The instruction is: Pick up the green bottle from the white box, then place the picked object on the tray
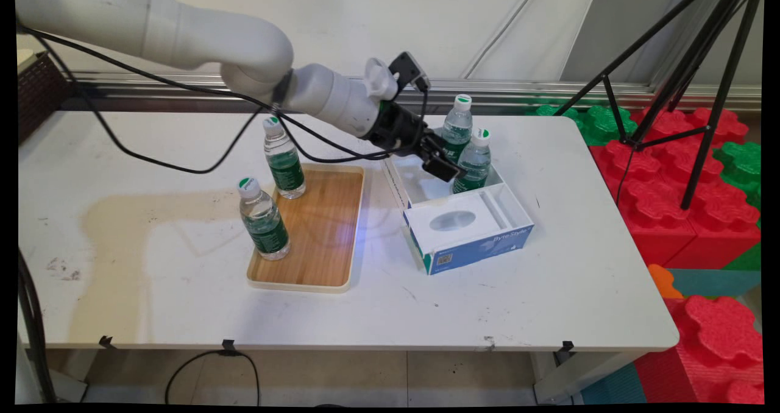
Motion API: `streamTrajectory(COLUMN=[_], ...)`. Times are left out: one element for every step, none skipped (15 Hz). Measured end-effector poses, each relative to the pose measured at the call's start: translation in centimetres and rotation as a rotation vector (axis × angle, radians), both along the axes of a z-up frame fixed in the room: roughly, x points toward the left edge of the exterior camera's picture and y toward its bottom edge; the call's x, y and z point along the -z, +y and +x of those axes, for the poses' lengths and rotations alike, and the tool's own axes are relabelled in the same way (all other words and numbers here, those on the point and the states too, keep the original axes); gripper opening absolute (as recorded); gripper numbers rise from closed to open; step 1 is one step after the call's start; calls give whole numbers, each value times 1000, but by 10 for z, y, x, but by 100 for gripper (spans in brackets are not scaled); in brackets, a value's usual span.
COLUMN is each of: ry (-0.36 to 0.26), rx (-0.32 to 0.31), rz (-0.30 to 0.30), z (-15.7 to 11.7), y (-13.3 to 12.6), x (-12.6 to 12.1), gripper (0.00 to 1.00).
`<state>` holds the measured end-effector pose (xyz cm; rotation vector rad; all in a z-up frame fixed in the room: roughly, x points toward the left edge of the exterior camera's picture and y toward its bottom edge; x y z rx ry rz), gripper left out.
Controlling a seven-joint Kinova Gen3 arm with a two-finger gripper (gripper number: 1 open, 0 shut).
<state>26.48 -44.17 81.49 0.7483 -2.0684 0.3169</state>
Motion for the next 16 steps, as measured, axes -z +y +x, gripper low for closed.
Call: streamTrajectory(ry=[8,20,30,40,48,59,64,67,69,70,70,71,74,76,78,81], rx=[-2,-5,-5,-5,-3,-2,0,1,1,3,3,5,8,10,12,13], rz=[-7,-14,-17,-19,-21,-24,-25,-27,-28,-29,-30,-33,-37,-41,-43,-45], z=[-3,-7,-10,-13,-16,-20,-22,-24,-26,-27,-28,-29,-30,-30,-31,-32], y=[-5,-10,-14,-17,-20,-23,-25,-28,-29,-31,-32,-33,-34,-34,-35,-35], x=[5,10,14,18,21,26,29,33,36,41,42,44,45,46,47,47], gripper=[100,100,100,100,100,100,100,100,100,100,100,100,0,0,0,0])
